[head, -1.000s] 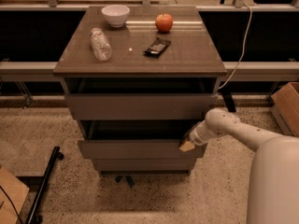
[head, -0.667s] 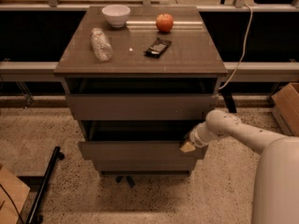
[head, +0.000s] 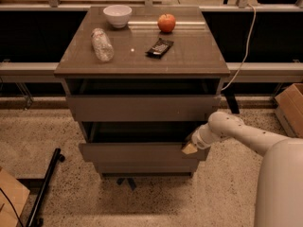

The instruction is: Open middle drawer

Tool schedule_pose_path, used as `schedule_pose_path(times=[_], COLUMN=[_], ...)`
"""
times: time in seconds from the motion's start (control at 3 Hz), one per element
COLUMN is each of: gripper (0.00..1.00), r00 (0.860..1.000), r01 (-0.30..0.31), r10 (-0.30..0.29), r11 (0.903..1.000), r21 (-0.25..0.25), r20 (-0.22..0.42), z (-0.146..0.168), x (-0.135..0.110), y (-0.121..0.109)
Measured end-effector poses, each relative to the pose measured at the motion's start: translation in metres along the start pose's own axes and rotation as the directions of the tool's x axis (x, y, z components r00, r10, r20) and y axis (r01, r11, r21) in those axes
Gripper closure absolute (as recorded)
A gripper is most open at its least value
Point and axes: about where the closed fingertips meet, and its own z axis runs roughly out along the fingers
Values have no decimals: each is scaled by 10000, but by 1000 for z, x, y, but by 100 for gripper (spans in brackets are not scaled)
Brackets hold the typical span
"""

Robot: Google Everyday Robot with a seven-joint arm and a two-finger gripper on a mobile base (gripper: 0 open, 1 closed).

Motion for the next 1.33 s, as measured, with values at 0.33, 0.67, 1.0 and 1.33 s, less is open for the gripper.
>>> schedule_pose_path(times=[0.33, 0.67, 1.0, 1.33], gripper=[15, 0, 0, 18], r00=[10000, 9976, 9861, 9770], r01=[5, 178, -59, -617], r10=[-5, -211, -129, 329], r11=[10000, 9985, 9936, 9893], r21=[-44, -511, -1125, -1320], r20=[-5, -658, -1657, -2105], z=[2, 10, 7, -5], x=[0, 5, 28, 49], y=[2, 11, 32, 51])
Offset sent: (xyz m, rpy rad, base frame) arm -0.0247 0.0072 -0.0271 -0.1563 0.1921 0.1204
